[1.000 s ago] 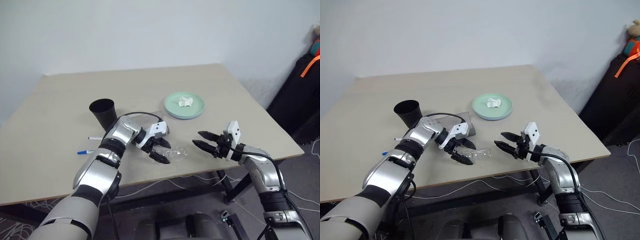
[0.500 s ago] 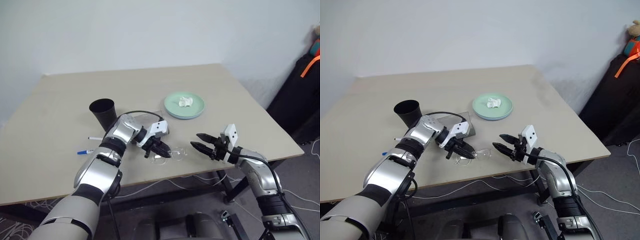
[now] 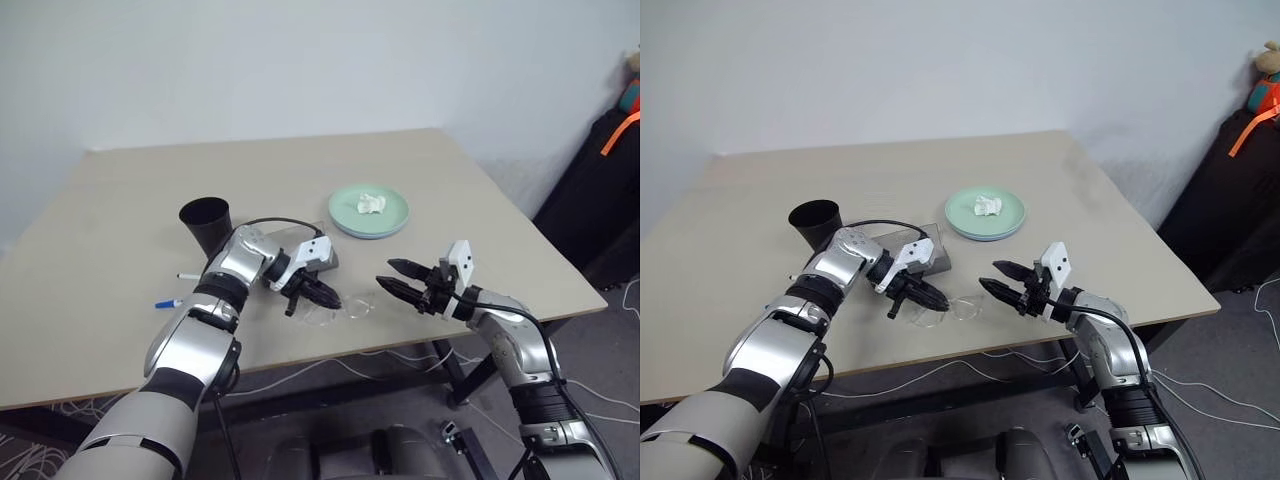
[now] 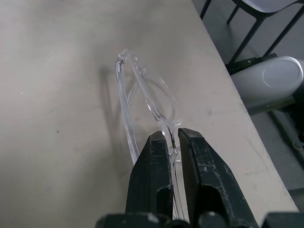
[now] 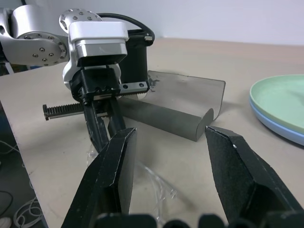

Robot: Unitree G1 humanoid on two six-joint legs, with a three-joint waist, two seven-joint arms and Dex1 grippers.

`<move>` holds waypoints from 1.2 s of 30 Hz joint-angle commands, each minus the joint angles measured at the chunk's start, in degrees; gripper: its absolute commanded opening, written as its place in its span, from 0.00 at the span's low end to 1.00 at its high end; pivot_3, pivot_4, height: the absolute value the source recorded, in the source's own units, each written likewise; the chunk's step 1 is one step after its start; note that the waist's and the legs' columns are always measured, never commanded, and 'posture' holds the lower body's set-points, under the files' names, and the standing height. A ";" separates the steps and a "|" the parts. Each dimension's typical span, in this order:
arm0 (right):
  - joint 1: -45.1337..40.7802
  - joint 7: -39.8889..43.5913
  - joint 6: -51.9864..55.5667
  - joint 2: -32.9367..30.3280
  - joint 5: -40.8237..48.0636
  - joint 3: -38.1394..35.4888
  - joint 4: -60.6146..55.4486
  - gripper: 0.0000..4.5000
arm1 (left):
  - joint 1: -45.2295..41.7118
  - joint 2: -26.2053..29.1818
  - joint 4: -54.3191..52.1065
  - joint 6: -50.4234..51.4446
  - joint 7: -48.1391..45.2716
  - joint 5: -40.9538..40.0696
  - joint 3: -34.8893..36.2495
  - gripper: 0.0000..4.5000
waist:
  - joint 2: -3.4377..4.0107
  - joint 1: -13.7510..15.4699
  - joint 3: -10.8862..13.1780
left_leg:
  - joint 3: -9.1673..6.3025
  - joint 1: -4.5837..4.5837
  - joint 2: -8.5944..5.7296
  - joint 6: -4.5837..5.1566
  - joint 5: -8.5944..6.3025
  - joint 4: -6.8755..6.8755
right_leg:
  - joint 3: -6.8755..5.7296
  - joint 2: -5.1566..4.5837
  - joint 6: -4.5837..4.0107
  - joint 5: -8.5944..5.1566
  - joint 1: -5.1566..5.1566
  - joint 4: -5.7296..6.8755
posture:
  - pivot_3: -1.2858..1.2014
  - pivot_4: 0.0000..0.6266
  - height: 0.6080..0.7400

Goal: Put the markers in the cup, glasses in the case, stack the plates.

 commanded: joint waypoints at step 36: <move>1.42 -4.39 -3.26 1.57 0.23 0.28 -1.92 0.55 | -4.63 -1.01 3.18 -7.27 6.15 5.69 -0.21 0.66 | -0.03 0.01 0.01 | 0.05 -0.01 -0.01 0.03 0.01 0.01 | 0.05 0.02 0.01 0.01 -0.01 0.01 | 0.52 0.00 1.00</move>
